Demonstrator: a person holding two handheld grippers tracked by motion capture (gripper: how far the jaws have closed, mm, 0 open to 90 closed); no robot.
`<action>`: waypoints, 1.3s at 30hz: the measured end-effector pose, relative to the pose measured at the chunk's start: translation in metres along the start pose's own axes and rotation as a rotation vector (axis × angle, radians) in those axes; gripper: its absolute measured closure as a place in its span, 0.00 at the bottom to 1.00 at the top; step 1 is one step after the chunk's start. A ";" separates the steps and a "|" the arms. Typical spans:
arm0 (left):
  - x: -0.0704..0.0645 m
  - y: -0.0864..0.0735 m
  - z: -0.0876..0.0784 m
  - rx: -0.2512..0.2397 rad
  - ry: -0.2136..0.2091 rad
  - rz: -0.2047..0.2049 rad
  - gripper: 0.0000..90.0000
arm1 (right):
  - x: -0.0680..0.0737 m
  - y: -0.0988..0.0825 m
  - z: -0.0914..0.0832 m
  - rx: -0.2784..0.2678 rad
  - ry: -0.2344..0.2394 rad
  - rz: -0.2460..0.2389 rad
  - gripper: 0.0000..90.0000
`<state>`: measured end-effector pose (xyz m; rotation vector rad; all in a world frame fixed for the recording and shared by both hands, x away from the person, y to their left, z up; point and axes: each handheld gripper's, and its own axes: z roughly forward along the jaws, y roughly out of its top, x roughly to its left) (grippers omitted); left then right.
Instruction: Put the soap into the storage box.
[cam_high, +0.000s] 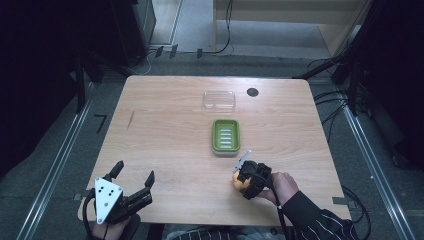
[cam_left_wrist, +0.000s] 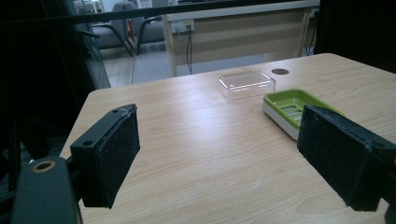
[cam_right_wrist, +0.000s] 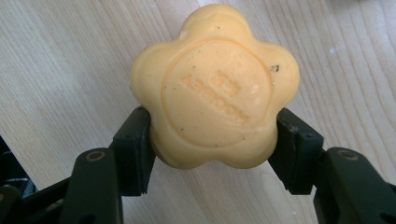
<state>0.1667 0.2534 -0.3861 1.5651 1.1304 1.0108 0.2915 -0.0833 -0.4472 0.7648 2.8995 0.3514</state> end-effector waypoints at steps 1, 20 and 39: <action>0.000 0.000 0.000 0.001 0.000 0.000 0.15 | 0.000 0.000 0.000 -0.002 0.000 0.003 0.44; 0.000 0.000 0.000 0.003 -0.001 0.002 0.15 | -0.012 -0.004 -0.008 -0.017 -0.035 0.044 0.44; -0.001 0.000 0.002 0.009 -0.001 0.006 0.15 | -0.025 0.008 -0.012 -0.056 -0.070 0.061 0.44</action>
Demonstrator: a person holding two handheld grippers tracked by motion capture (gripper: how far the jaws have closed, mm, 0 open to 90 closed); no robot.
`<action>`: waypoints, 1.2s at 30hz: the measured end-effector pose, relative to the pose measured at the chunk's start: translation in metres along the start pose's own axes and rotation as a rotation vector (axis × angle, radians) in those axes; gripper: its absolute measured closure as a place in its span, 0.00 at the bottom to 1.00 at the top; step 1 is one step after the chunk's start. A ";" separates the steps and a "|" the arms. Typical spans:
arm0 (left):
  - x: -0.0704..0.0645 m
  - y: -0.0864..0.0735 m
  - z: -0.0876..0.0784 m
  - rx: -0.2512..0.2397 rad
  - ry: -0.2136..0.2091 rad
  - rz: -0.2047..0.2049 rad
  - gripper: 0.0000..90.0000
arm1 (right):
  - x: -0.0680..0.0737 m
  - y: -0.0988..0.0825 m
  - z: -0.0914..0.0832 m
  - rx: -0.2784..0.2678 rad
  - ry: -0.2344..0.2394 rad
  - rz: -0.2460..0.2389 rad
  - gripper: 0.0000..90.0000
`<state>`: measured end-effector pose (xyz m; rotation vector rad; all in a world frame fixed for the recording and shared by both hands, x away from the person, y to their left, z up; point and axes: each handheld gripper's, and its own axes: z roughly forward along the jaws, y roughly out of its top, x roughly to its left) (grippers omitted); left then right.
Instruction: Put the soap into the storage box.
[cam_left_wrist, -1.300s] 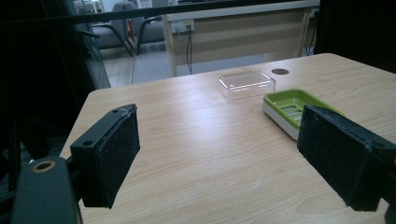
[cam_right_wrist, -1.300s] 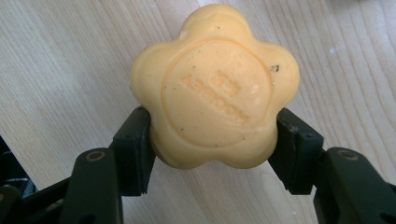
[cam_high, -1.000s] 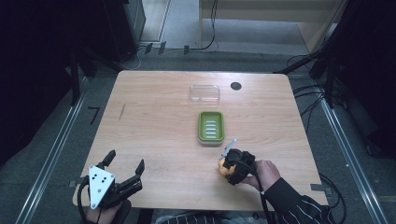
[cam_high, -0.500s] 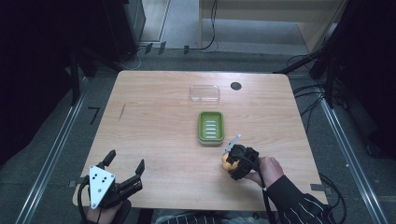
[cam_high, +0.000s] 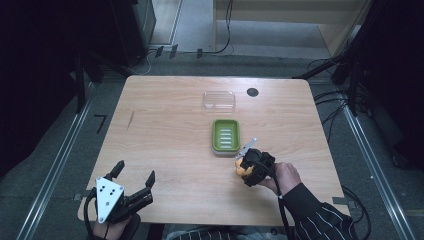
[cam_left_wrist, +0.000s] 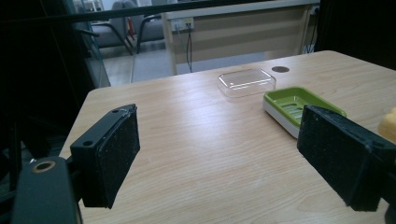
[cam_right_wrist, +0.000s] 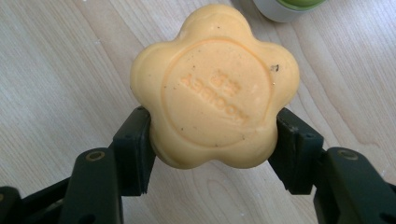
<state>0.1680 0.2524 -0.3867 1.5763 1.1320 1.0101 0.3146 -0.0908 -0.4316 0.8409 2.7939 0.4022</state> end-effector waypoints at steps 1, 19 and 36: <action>0.000 0.000 0.000 0.000 0.000 0.001 0.15 | 0.000 0.000 0.000 0.003 0.000 0.004 0.44; 0.000 0.000 0.000 0.003 0.000 -0.002 0.15 | -0.013 0.013 -0.002 -0.029 -0.018 0.023 0.44; 0.000 0.000 0.000 0.001 0.000 0.000 0.15 | -0.028 0.026 -0.007 -0.061 -0.038 0.052 0.44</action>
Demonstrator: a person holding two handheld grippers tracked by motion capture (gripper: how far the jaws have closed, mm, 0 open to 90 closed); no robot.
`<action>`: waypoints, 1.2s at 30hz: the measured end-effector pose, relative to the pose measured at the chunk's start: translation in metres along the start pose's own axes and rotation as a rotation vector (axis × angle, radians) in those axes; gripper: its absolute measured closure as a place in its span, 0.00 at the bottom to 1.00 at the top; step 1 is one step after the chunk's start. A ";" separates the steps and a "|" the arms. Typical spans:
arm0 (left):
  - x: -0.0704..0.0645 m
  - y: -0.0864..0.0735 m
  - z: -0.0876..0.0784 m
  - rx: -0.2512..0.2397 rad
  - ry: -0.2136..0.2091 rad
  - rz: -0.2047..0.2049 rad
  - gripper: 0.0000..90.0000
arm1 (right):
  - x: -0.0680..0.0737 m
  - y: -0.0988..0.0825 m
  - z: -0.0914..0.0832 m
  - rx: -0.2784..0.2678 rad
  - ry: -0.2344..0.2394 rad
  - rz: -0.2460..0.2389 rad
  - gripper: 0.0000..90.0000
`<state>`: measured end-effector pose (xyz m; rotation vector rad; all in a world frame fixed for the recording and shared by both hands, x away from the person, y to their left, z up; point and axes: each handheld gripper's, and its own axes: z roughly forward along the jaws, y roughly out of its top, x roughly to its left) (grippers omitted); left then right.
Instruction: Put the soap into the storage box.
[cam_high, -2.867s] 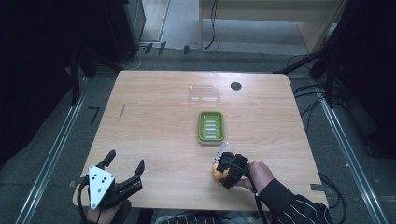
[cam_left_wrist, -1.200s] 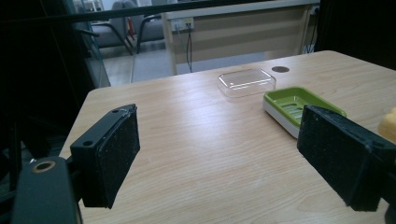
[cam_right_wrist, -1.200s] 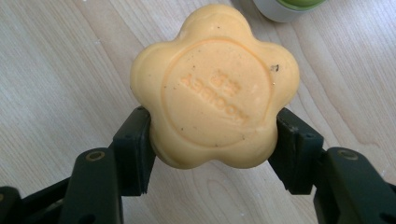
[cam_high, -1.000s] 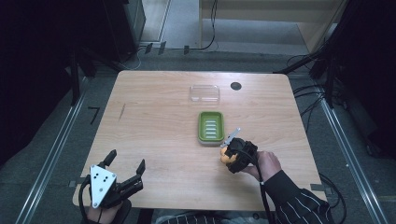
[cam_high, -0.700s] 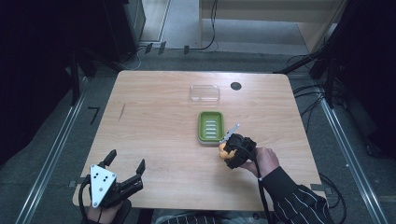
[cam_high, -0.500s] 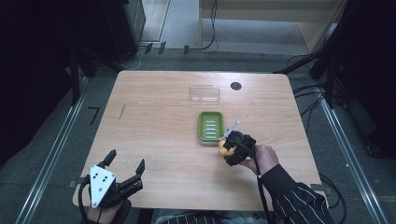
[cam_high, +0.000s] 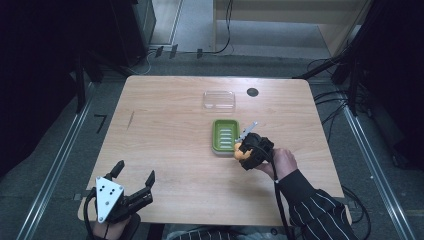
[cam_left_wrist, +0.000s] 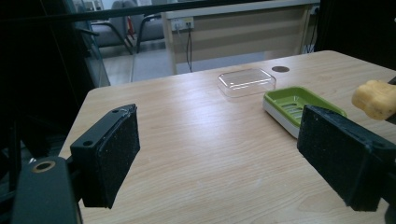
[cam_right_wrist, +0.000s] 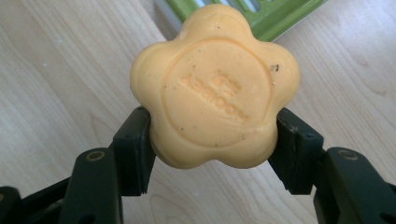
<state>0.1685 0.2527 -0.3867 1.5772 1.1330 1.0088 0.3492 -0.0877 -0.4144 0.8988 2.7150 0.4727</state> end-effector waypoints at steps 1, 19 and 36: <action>0.000 0.000 0.000 0.000 0.000 0.000 0.15 | -0.002 0.002 0.000 0.000 -0.002 0.004 0.44; -0.001 0.000 0.000 0.000 -0.001 0.003 0.15 | -0.012 0.019 0.001 -0.017 -0.011 -0.002 0.44; 0.000 0.000 -0.001 -0.002 0.001 -0.001 0.15 | -0.019 0.032 0.003 -0.022 -0.008 0.004 0.44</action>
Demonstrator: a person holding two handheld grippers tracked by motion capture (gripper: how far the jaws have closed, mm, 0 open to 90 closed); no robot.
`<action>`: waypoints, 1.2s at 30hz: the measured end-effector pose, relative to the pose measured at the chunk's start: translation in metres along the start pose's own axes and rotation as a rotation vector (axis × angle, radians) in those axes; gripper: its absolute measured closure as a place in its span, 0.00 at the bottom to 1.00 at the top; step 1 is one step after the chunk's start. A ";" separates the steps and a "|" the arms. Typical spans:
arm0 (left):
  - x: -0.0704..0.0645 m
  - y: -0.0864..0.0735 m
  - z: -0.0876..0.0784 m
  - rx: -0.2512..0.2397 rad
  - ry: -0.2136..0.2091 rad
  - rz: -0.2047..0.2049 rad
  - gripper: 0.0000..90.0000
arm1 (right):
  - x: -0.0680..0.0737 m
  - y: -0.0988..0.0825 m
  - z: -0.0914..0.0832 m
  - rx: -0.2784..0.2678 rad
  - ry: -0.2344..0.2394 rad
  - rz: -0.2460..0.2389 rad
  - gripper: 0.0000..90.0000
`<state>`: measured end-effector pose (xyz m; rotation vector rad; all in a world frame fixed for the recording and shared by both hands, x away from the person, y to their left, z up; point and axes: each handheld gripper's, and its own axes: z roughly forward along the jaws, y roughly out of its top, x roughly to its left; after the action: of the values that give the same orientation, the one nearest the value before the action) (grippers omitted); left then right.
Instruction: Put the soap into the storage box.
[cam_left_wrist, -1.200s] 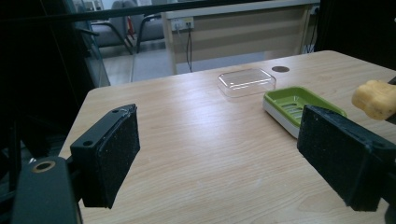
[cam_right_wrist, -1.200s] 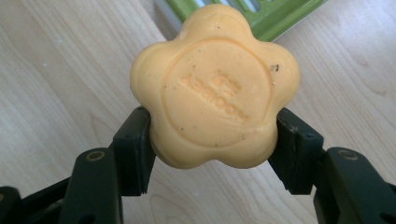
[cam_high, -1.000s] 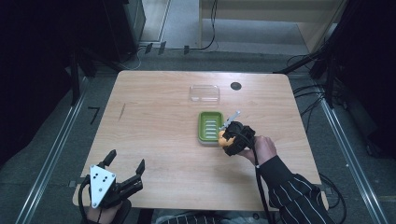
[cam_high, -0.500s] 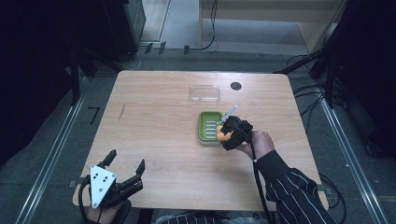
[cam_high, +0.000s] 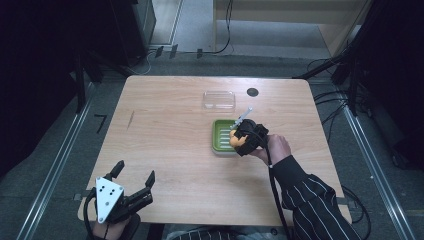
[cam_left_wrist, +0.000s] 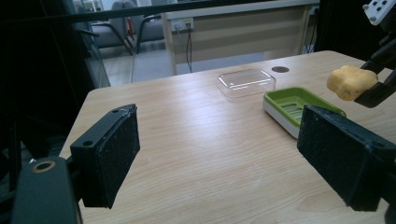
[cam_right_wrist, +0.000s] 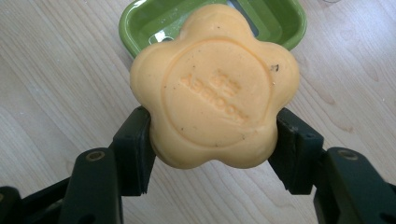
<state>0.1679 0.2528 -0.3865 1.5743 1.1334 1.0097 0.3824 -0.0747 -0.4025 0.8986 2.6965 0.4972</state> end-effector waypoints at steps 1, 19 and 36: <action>0.000 0.000 0.000 0.000 0.000 -0.001 0.15 | -0.001 0.001 0.000 -0.001 0.001 -0.005 0.44; 0.000 0.000 0.000 -0.002 -0.001 0.000 0.15 | -0.007 0.015 0.005 -0.001 0.007 -0.020 0.44; 0.001 0.000 -0.001 0.000 0.000 0.000 0.15 | -0.013 0.030 0.013 0.020 0.022 -0.029 0.44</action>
<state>0.1673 0.2535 -0.3865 1.5745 1.1327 1.0098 0.4126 -0.0568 -0.4010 0.8633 2.7345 0.4770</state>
